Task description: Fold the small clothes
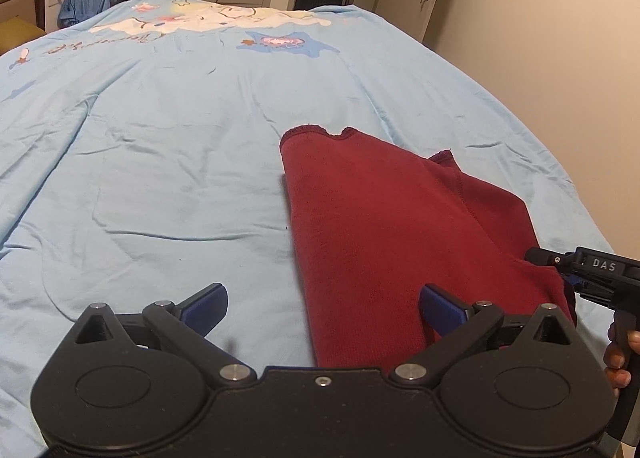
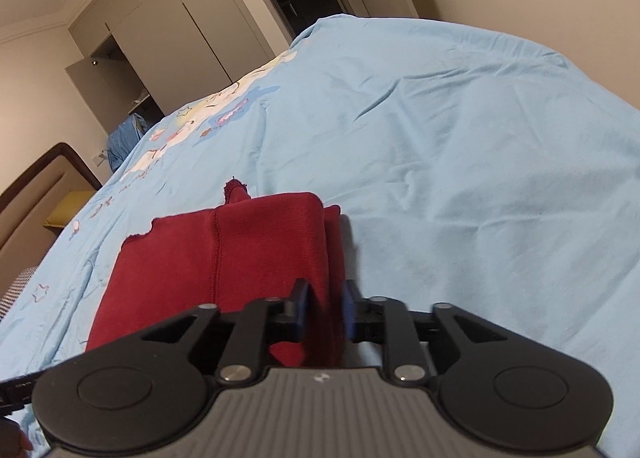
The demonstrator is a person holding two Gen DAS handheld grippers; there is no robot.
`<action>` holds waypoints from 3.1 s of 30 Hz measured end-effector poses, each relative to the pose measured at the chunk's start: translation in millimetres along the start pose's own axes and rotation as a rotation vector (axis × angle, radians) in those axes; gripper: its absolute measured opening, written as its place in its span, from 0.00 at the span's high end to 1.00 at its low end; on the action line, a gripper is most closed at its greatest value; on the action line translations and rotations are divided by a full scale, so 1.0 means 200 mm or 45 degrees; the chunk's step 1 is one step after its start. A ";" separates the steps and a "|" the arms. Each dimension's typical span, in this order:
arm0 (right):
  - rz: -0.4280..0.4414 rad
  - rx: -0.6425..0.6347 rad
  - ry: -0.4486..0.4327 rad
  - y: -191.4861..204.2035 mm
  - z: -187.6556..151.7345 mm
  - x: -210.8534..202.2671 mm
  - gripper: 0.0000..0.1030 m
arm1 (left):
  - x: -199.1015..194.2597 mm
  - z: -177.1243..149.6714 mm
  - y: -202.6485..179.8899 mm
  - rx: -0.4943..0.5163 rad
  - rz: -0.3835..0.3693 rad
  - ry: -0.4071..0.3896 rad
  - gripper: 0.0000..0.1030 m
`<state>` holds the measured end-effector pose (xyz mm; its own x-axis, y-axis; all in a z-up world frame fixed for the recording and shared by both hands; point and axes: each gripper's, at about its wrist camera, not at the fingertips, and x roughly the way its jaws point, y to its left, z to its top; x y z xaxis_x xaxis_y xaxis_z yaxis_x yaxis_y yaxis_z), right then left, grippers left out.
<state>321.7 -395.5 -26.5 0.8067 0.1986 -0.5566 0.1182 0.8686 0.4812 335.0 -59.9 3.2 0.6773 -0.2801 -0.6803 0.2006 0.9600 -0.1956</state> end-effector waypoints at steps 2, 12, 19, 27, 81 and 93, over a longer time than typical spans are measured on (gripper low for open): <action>0.010 0.021 0.006 -0.02 0.01 0.00 0.58 | 0.02 0.01 0.00 0.003 -0.004 0.013 0.01; 0.115 0.093 0.044 -0.05 0.00 0.07 0.53 | 0.08 0.02 0.00 0.006 -0.030 0.053 0.01; 0.148 0.144 0.053 -0.07 -0.02 0.09 0.60 | 0.09 0.02 0.00 -0.005 -0.045 0.066 0.01; 0.152 0.107 0.034 -0.04 -0.03 0.07 0.82 | 0.10 0.02 0.02 -0.076 -0.181 0.085 0.36; 0.110 -0.355 -0.096 0.55 0.13 0.16 0.35 | -0.12 0.29 0.13 0.012 0.166 -0.204 0.20; 0.158 -0.493 -0.273 0.66 0.04 -0.25 0.03 | -0.51 0.14 0.09 -0.020 0.180 -0.402 0.01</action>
<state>301.1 -295.0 70.0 0.9074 0.2489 -0.3386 -0.1793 0.9580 0.2239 288.5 -13.6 89.0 0.8836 -0.1294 -0.4500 0.0800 0.9886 -0.1272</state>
